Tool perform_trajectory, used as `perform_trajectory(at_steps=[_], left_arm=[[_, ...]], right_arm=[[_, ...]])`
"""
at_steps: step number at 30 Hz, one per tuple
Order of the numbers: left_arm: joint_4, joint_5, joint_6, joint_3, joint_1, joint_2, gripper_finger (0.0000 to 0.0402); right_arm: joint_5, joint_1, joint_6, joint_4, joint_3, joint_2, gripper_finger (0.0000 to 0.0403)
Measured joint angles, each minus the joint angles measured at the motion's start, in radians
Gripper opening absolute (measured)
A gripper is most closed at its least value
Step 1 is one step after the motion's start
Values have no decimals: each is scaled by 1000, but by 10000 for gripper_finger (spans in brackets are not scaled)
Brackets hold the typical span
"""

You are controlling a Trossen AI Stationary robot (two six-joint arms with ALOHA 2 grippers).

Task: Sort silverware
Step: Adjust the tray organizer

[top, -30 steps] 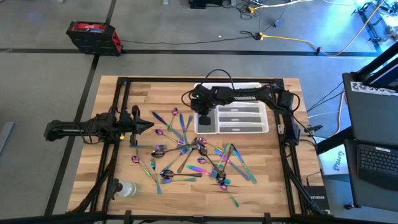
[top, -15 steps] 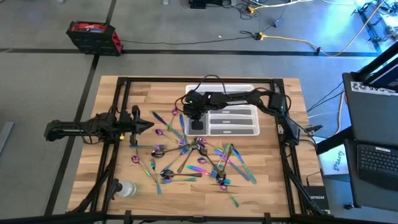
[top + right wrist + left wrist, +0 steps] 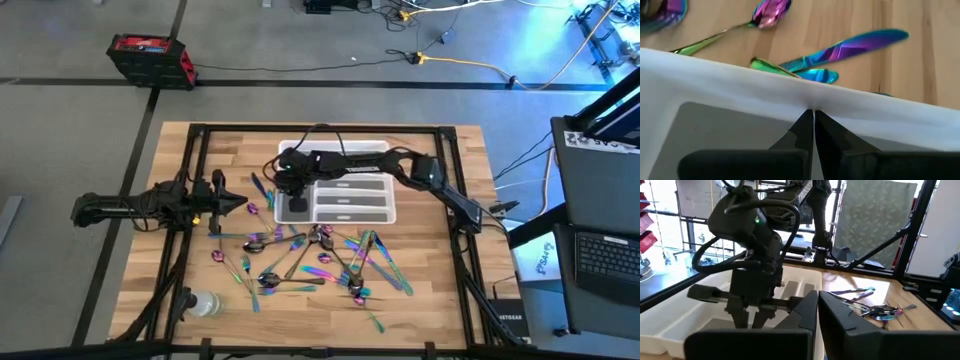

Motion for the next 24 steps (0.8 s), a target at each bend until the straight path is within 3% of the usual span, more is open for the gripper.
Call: perform_trajectory(at_steps=[13, 24], left_arm=[[0, 0, 0, 0, 0, 0, 0], [0, 0, 0, 0, 0, 0, 0]], right_arm=[[41, -29, -79, -292, 30, -7, 0], [148, -61, -81, -486, 30, -61, 0]])
